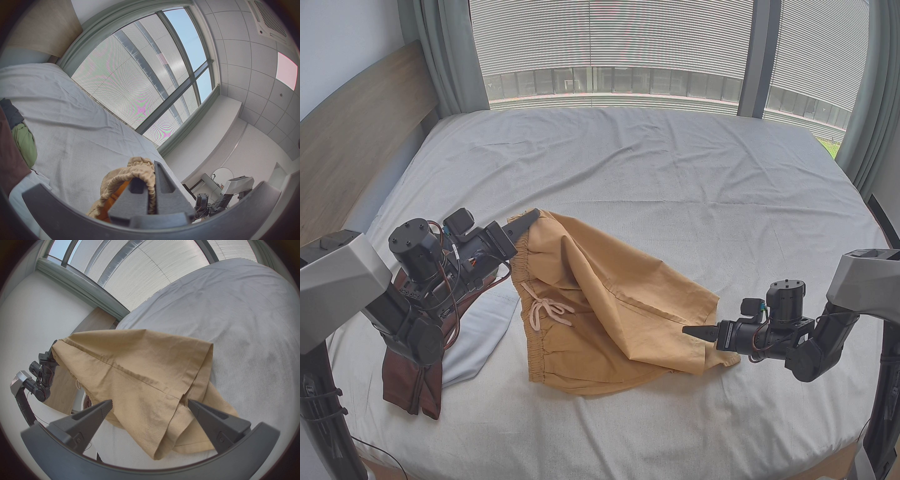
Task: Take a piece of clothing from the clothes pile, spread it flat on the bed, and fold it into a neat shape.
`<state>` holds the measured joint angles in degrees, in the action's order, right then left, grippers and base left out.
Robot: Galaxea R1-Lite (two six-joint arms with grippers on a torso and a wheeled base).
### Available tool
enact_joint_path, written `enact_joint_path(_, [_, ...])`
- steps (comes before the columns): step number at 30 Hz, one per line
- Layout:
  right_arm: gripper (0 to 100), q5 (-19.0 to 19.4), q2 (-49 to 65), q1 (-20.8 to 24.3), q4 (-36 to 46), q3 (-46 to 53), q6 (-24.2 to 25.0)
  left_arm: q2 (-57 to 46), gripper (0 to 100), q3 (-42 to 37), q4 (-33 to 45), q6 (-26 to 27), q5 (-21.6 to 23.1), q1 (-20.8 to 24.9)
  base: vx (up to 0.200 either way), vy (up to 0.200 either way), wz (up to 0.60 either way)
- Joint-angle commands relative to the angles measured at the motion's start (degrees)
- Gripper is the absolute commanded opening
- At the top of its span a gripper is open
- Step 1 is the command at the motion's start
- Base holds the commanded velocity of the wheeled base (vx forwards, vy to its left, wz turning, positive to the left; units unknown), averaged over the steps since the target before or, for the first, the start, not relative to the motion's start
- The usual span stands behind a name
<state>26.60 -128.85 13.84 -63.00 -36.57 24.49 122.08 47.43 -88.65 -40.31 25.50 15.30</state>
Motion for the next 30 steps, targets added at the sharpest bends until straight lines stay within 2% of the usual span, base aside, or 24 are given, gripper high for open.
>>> enact_joint_path(1, [100,-0.2,-2.9,1.1,-0.3,-0.3,0.0,0.0,0,0.1,0.0,0.1,0.0,-0.1,0.0,0.0,0.0])
enact_joint_path(12, [100,-2.0,-4.6,3.5,-1.4,-1.5,0.1,0.3,0,0.0,0.0,0.2,0.0,0.0,0.0,0.0,0.0])
enact_joint_path(15, [100,-2.3,-5.4,3.6,-2.9,-2.5,0.1,0.5,0,-0.1,0.0,1.7,0.1,0.0,0.0,0.0,0.0])
enact_joint_path(20, [100,-5.0,-8.1,3.7,-6.1,-5.0,0.2,0.6,0,-0.1,0.0,2.1,0.1,0.0,0.0,0.0,0.0])
enact_joint_path(30, [100,-5.0,-7.6,4.4,-8.6,-5.7,0.6,0.6,0,-0.1,0.0,2.1,0.0,0.1,0.0,0.0,0.0])
